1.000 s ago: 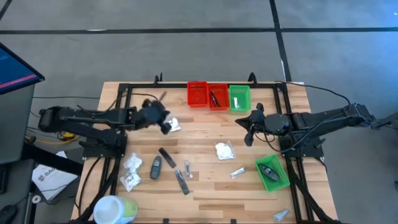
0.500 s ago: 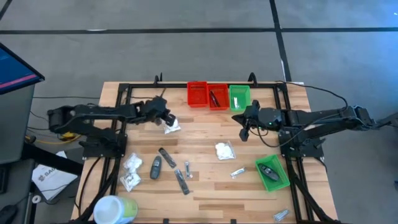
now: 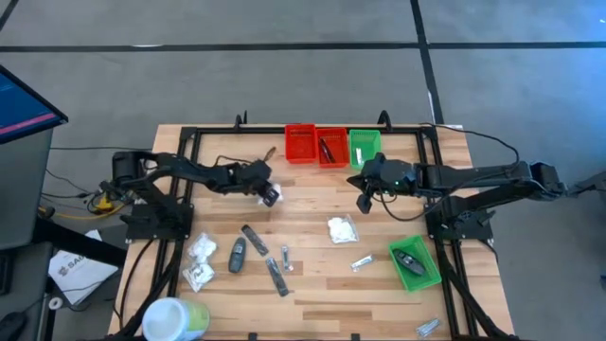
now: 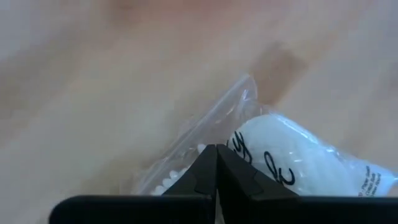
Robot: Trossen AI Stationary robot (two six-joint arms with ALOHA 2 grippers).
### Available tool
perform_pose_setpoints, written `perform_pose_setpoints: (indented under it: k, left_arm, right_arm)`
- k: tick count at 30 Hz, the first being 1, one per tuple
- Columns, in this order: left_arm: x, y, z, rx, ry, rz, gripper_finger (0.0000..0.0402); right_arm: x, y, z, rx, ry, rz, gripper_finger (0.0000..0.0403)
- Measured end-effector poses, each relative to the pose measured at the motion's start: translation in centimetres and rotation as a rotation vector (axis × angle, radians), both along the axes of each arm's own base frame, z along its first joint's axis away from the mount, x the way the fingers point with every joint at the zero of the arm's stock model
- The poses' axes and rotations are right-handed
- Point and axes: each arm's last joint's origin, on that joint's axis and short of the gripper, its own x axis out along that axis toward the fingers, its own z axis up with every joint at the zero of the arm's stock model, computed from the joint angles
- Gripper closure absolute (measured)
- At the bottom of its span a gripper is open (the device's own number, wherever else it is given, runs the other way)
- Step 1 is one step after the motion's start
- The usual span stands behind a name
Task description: Pick & Place Travel size toiletries
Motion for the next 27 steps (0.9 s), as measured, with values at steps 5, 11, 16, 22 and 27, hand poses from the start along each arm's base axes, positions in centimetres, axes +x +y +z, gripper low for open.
perform_pose_setpoints:
  k: [5, 11, 16, 22, 27]
  left_arm:
    - [0.8, -1.4, 0.2, -0.034, -0.052, -0.182, 0.0400]
    - [2.0, -3.5, 0.9, -0.056, -0.101, -0.290, 0.0401]
    - [3.1, -5.4, 2.1, 0.008, -0.146, -0.343, 0.0401]
    - [2.2, -7.6, 3.8, 0.050, -0.139, -0.319, 0.0401]
    - [1.1, -9.4, 4.4, 0.025, -0.093, -0.304, 0.0401]
  right_arm:
    - [0.0, -0.1, 0.0, 0.010, -0.004, 0.011, 0.0403]
    - [0.0, -0.1, 0.0, 0.010, -0.006, 0.010, 0.0403]
    - [0.1, -0.1, 0.1, 0.016, -0.015, 0.007, 0.0403]
    - [1.2, 0.1, -0.6, 0.092, -0.038, 0.051, 0.0403]
    - [3.9, -0.8, -2.7, 0.202, -0.066, 0.098, 0.0403]
